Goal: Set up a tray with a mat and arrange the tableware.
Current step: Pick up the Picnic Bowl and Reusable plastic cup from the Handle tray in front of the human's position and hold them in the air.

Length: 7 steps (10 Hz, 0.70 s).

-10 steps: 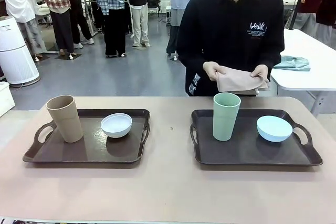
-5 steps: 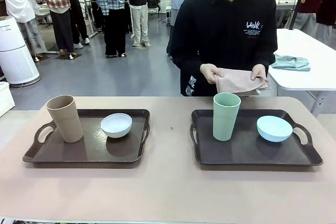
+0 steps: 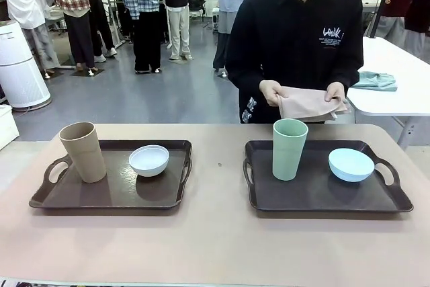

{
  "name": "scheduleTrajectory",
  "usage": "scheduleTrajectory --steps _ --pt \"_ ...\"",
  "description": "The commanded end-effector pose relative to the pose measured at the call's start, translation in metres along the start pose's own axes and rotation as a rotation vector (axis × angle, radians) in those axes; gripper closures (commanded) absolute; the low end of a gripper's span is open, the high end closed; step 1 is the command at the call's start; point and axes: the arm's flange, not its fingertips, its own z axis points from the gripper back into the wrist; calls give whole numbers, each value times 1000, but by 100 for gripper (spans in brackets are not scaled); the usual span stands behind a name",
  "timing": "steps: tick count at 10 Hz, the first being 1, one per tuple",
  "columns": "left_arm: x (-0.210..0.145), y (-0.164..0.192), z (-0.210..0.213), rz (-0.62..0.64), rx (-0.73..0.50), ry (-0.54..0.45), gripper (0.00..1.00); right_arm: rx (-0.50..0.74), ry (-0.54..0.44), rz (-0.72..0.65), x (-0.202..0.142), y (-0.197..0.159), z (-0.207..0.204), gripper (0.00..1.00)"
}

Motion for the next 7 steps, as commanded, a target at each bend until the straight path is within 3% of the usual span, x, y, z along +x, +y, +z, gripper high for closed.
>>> scheduleTrajectory --steps 1,7 --pt "0 0 -1 -21 -14 -13 0 3 3 1 0 0 0 0" --pt "0 0 -1 -21 -14 -13 0 3 3 1 0 0 0 0"
